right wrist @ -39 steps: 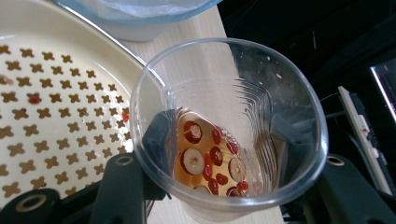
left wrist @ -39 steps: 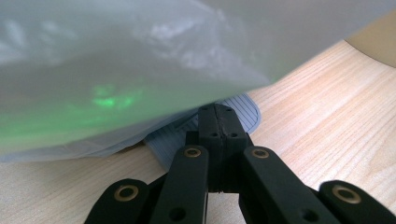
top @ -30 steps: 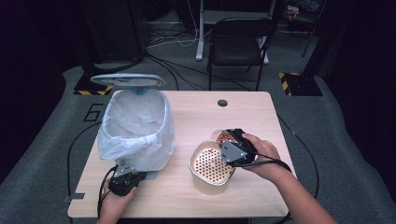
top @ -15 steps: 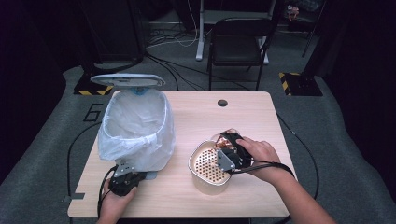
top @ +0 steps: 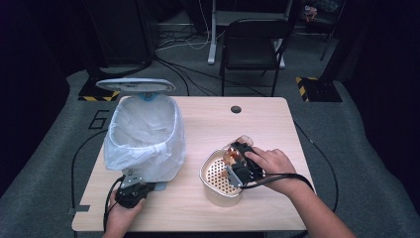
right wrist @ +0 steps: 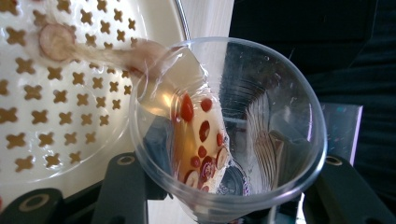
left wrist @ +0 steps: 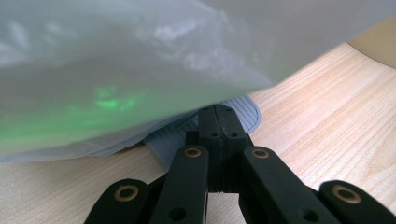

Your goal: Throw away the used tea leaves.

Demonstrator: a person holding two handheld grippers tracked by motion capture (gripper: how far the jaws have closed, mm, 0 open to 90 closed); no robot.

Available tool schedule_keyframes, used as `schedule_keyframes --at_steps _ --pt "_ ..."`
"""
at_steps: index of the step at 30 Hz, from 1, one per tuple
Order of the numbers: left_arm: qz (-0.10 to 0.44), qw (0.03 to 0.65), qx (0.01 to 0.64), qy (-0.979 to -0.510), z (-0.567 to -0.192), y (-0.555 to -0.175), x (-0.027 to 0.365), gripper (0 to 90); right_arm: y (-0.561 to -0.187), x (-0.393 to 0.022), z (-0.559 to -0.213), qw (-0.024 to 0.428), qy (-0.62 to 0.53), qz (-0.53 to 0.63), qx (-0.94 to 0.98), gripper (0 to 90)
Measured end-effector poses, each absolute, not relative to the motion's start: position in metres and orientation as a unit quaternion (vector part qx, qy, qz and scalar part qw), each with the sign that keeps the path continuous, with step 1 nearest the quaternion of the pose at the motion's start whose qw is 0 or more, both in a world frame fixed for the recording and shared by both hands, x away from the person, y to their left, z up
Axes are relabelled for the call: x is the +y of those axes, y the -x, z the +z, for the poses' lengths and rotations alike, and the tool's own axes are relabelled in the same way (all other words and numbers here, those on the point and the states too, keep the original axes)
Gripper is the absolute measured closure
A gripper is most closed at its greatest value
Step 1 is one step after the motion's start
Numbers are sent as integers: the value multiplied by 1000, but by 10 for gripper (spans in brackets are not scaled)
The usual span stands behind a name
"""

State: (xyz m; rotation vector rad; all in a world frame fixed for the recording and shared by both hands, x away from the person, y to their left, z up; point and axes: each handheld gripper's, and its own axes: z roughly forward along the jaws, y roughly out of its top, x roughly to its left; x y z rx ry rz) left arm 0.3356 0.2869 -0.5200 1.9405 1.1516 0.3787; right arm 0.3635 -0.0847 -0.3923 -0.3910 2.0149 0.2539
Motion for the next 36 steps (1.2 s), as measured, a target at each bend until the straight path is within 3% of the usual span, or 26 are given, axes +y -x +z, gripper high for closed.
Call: schedule_keyframes --at_steps 11,36 --pt "150 414 458 -772 -520 -336 287 900 -359 -79 -396 550 226 54 802 501" --pt "153 412 460 -771 -520 -335 286 900 -346 -74 -394 592 315 -13 742 507"
